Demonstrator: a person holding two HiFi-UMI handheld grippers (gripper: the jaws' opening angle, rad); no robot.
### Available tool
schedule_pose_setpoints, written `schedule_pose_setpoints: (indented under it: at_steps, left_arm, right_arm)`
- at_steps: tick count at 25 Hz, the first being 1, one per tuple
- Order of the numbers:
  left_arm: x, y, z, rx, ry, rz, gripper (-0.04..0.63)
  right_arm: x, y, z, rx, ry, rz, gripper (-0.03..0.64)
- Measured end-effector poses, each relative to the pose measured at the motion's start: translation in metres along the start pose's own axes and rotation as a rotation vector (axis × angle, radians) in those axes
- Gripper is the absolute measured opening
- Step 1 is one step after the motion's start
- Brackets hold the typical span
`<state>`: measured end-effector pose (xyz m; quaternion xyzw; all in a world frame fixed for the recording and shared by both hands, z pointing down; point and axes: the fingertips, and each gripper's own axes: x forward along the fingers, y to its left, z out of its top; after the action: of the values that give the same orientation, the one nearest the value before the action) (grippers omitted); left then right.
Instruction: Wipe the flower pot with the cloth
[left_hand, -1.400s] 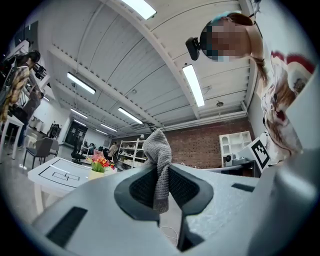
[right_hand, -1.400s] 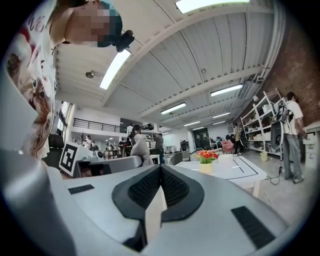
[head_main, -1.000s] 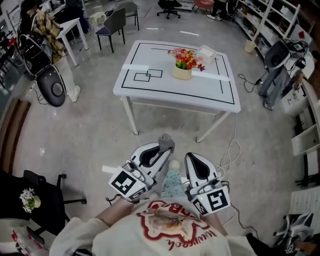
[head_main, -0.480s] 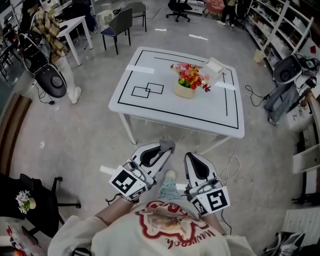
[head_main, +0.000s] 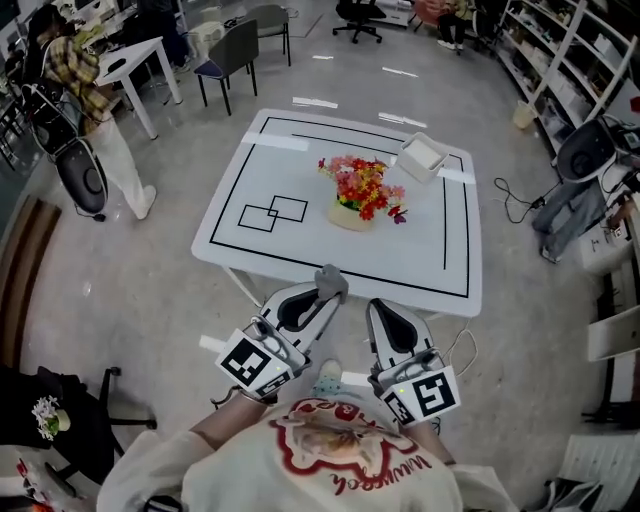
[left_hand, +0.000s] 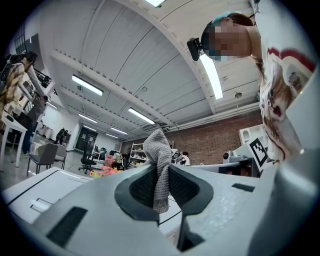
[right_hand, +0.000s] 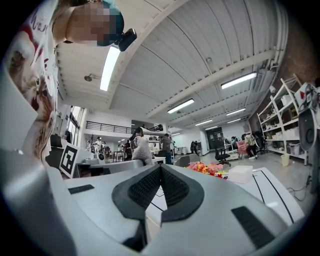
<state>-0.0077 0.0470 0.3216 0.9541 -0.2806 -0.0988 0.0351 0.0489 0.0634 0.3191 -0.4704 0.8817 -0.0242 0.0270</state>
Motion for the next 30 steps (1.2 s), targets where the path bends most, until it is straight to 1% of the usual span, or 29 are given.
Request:
schedule_pose_setpoints:
  at_steps: [5, 9, 13, 20, 25, 30]
  left_arm:
    - [0.037, 0.017, -0.003, 0.008, -0.014, 0.012, 0.046]
    - [0.047, 0.031, -0.007, 0.003, -0.011, 0.048, 0.046]
    - [0.056, 0.036, -0.013, -0.011, 0.001, 0.054, 0.046]
    - [0.067, 0.04, -0.008, 0.019, -0.014, 0.061, 0.046]
    - [0.064, 0.041, -0.012, 0.015, 0.004, 0.074, 0.046]
    - [0.07, 0.054, -0.012, 0.03, 0.0, 0.082, 0.046]
  right_arm:
    - [0.018, -0.043, 0.002, -0.002, 0.004, 0.002, -0.002]
    - [0.033, -0.058, -0.004, 0.02, 0.012, 0.027, -0.002]
    - [0.039, -0.064, -0.008, 0.029, 0.021, 0.045, -0.002]
    - [0.038, -0.074, -0.005, 0.031, 0.008, 0.049, -0.002]
    - [0.041, -0.077, -0.01, 0.057, 0.007, 0.056, -0.002]
    - [0.054, -0.08, -0.007, 0.05, -0.007, 0.074, -0.002]
